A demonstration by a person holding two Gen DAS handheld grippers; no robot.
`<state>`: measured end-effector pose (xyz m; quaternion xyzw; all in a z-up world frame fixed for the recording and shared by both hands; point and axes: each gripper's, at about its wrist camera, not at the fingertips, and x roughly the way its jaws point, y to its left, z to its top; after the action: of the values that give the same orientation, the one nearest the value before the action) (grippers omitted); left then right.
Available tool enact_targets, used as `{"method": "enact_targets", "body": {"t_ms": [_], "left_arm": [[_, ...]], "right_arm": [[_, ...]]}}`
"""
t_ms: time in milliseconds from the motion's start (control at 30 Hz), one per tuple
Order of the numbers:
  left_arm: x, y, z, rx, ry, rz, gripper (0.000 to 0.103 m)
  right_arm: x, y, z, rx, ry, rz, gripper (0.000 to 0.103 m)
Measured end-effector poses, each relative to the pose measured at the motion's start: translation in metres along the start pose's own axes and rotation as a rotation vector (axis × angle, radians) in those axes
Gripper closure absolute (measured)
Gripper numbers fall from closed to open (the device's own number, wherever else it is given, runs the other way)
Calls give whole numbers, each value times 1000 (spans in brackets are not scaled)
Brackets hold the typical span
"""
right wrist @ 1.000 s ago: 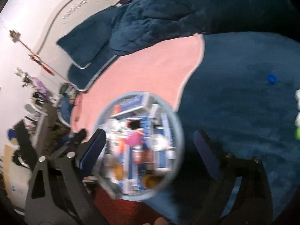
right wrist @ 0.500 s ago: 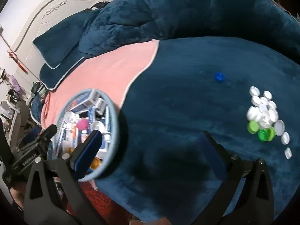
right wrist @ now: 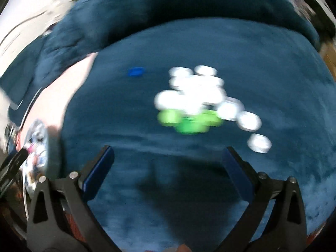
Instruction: Organize objects
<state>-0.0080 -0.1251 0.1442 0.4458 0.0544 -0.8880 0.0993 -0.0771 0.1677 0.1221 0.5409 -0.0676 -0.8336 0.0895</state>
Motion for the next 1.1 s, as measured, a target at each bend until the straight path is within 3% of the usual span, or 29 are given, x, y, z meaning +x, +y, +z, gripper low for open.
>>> {"method": "enact_targets", "body": {"t_ms": [167,300,367,533,633,800,867,900,933,967,1100], "left_arm": [[15,-33,-4,66,34,-23,1],[24,-48,-7,102,57,-20,1],[29,-50,-10,106,70,-17,1],[36,-48,-14,112,91,-11,1],[38,-43,-15,91,95,-16,1],[40,-41,-18,88,107,-26,1],[40,-41,-19,98,108,-23,1],[38,-39,-20,101,105,-18,1],[38,-37,-20,100,104,-15,1],[37,-35,-19,94,103,-10,1],[38,-22,-19,61,106,-5,1]], "right_arm": [[21,-100,5,271,67,-35,0],[39,-124,5,302,107,-34,5],[46,-121,7,266,126,-43,15],[64,-108,10,158,162,-129,58],[54,-89,9,117,133,-141,69],[31,-30,7,12,88,31,69],[26,-9,8,-4,110,324,64],[26,-3,8,12,144,441,46],[24,-3,10,31,151,471,27],[21,-7,11,47,134,461,22],[9,-56,19,173,40,295,20]]}}
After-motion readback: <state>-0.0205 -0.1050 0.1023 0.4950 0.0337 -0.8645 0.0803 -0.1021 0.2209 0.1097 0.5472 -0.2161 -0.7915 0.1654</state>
